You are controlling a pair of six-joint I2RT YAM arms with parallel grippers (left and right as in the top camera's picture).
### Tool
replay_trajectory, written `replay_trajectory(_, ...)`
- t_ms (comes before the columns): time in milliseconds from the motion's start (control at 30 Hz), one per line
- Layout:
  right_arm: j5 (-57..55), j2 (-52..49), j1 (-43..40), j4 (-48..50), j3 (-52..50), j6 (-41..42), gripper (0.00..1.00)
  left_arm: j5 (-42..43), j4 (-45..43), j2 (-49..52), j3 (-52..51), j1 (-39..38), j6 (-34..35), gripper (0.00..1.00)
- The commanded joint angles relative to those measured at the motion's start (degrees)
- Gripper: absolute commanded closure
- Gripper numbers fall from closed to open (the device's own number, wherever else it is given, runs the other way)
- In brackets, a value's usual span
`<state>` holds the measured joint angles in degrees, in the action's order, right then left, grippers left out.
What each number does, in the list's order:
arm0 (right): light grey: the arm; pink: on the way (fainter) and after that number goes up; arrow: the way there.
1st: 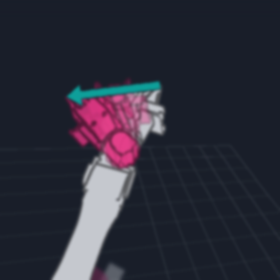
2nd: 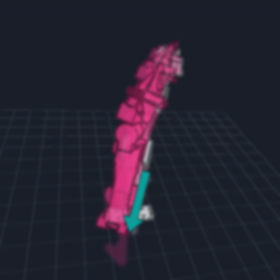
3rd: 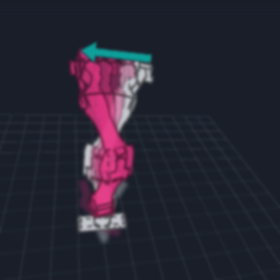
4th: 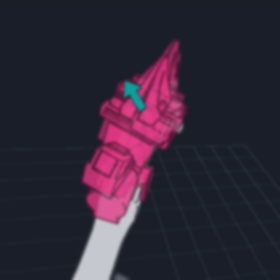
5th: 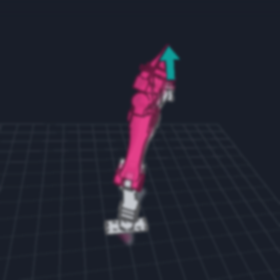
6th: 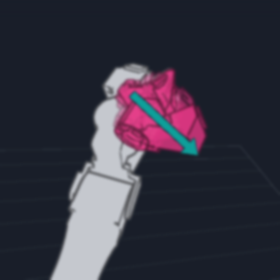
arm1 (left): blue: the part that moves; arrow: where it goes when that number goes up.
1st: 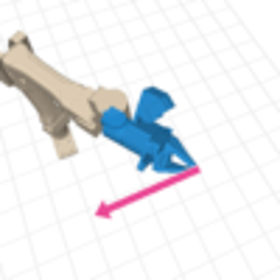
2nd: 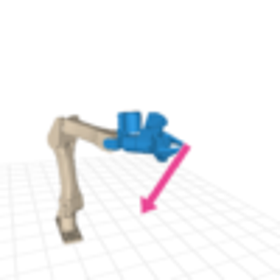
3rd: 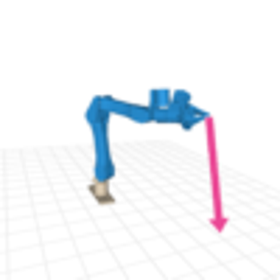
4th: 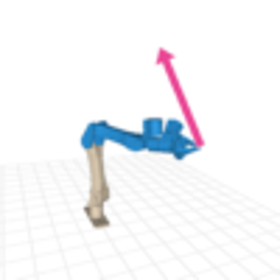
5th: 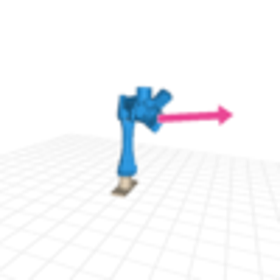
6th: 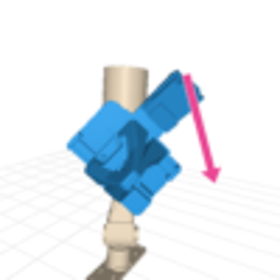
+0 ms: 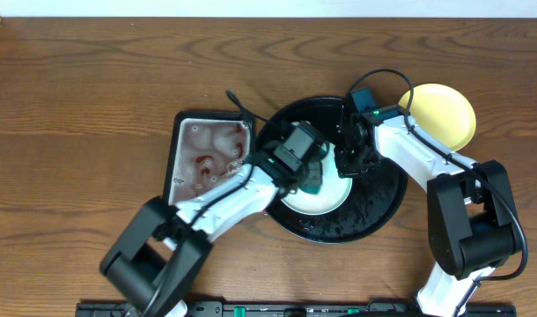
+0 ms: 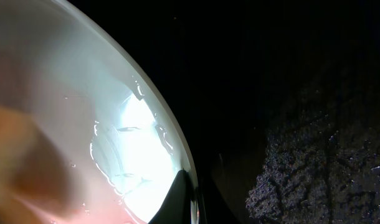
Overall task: Clean dirty plates on tray and stack at the side
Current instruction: 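Scrub the pale green plate with the sponge, right gripper holding rim, then return the sponge to the metal tray with the left gripper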
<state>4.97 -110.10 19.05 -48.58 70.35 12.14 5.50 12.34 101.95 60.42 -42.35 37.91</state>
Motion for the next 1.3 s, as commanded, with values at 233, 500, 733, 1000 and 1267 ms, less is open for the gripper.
replay_trajectory(233,-1.29,-1.01,0.5,-0.31,-1.14,-0.85,0.99,-3.15,-0.76,5.75,-0.28,-1.92,0.81,0.92)
replay_trajectory(500,-1.29,-1.01,0.5,-0.46,-1.14,-0.85,0.99,-12.79,5.7,2.6,-0.26,2.1,-4.81,0.93)
replay_trajectory(733,-1.27,-1.01,0.5,-0.15,-1.14,-0.85,0.99,-12.2,7.28,-8.07,-0.26,3.98,-4.92,0.92)
replay_trajectory(1000,-1.27,-1.03,0.5,2.4,-1.16,-0.81,0.88,-12.2,15.39,-11.41,-0.28,8.48,-4.92,0.92)
replay_trajectory(1267,3.87,-1.03,0.5,5.51,-2.64,-0.85,0.99,-7.82,19.89,-11.41,-0.28,16.76,-13.31,0.92)
